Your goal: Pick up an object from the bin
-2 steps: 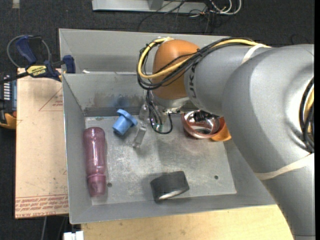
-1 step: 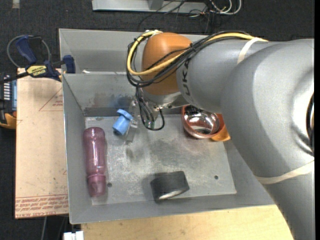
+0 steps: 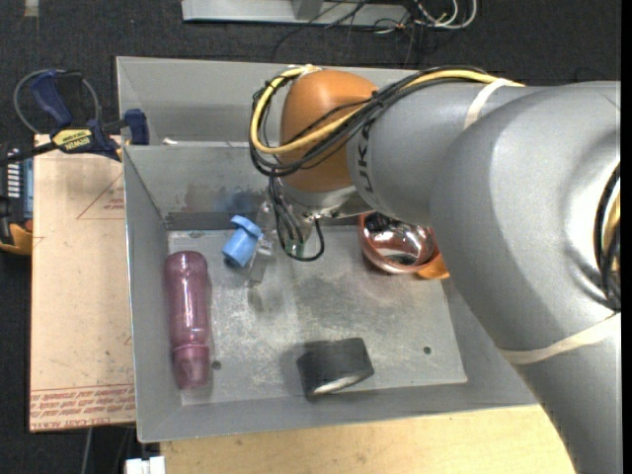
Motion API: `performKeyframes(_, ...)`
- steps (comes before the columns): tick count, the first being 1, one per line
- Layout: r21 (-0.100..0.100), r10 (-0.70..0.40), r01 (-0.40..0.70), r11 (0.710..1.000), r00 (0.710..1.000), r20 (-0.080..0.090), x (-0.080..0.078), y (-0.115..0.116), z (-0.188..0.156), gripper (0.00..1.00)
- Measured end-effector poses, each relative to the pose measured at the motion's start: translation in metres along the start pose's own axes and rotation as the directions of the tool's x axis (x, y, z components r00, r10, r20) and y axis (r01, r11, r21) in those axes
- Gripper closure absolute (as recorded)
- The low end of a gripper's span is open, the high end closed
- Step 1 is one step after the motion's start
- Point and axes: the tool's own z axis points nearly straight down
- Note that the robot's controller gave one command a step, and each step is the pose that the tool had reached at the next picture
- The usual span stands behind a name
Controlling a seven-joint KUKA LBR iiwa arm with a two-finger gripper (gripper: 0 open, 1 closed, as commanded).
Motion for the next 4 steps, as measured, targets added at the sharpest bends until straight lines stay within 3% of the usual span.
performKeyframes(1, -0.003, -0.042, 0.042, 0.999, 0.999, 0.002, 0.002, -0.004, 0.020, 0.00)
performKeyframes(2, -0.002, -0.030, 0.030, 1.000, 1.000, 0.003, -0.007, -0.008, 0.010, 0.00)
performKeyframes(3, -0.003, 0.105, -0.105, 0.994, 0.994, 0.001, -0.010, -0.045, 0.020, 0.00)
performKeyframes(4, -0.006, -0.028, 0.028, 1.000, 1.000, 0.006, -0.010, -0.012, -0.003, 0.00)
